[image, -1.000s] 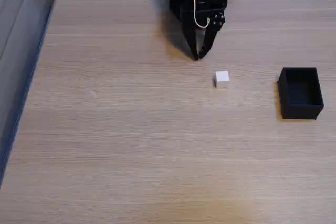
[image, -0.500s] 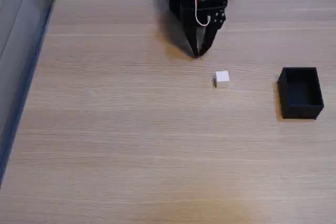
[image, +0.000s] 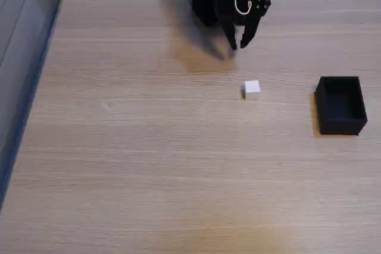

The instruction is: Pick a white block and place it in the black box.

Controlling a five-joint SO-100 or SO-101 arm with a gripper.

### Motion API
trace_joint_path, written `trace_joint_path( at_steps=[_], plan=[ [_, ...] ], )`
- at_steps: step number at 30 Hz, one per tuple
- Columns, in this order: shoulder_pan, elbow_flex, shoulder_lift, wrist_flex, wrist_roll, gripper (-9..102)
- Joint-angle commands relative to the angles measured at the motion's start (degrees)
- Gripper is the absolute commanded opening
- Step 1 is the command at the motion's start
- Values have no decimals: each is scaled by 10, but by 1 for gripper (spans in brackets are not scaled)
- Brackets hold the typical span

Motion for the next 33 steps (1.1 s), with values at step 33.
trace_joint_path(
  at_steps=[33],
  plan=[
    [10,-118,-317,-140,22,27]
  ],
)
